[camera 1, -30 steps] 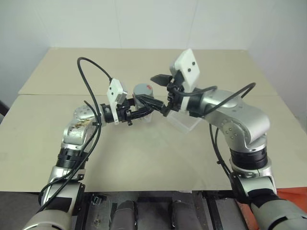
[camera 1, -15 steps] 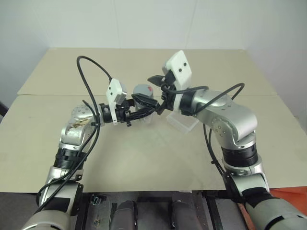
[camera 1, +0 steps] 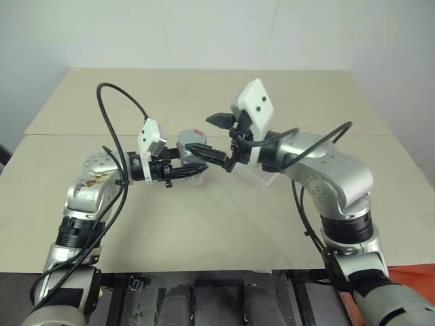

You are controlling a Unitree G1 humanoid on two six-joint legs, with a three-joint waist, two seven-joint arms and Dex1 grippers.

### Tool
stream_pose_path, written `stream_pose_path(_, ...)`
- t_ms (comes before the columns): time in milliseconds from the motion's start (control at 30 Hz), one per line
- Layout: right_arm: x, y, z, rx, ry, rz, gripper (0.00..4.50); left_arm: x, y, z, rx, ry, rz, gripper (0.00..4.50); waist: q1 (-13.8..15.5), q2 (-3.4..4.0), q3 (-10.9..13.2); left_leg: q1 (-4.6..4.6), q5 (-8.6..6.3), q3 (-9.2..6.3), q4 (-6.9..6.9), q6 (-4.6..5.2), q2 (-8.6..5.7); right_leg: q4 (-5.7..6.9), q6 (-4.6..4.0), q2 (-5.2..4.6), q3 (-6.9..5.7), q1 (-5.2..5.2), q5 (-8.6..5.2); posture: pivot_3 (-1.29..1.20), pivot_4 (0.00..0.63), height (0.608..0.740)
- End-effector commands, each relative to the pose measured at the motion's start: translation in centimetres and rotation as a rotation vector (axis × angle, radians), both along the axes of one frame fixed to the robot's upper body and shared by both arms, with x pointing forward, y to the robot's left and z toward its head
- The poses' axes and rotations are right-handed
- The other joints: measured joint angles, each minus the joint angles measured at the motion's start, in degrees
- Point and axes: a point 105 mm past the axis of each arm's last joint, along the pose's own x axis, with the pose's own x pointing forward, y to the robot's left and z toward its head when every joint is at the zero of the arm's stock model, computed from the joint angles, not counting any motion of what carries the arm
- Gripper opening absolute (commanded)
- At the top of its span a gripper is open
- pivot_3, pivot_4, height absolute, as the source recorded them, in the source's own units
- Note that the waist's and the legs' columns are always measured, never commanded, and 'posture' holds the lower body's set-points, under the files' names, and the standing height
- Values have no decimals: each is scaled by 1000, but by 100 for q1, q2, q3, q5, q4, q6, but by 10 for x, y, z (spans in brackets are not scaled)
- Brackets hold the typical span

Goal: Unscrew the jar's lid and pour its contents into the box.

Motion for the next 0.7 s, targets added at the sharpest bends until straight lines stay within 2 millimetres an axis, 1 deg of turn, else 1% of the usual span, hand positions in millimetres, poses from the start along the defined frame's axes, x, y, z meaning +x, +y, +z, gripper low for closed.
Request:
stream_pose_path(33, 3, -12, 9, 24, -43, -41, 4463, -9, -1, 21, -29, -76, -45, 2002, 17, 0, 0, 0, 0, 1, 0, 0, -1, -1, 0, -1, -2, 1, 0, 0, 150, 740)
stream_pose_path(267, -1, -12, 9, 20, -50, -18, 4463, -9, 1, 23, -26, -80, -44, 2002, 3, 0, 0, 0, 0, 2, -1, 0, 0, -1, 0, 0, 0, -1, 0, 0, 150, 740)
stream_pose_path(433, -8, -11, 18, 54, -61, 23, 4463, -5, 1, 19, -16, -77, -22, 2002, 4, 0, 0, 0, 0, 2, -1, 0, 0, -1, 0, 0, 0, -1, 0, 0, 150, 740)
stream_pose_path(567, -15, -3, 20, 73, -55, 73, 4463, -6, -3, 17, -22, -68, -32, 2002, 4, 0, 0, 0, 0, 1, -1, 0, 0, 0, 0, 0, 0, -1, 0, 0, 150, 740)
stream_pose_path(700, -17, 11, 13, 63, -34, 88, 4463, -6, -9, 18, -31, -71, -52, 2002, 0, 0, 0, 0, 0, 1, -1, 0, 0, 0, 0, 0, 0, -1, 0, 0, 150, 740)
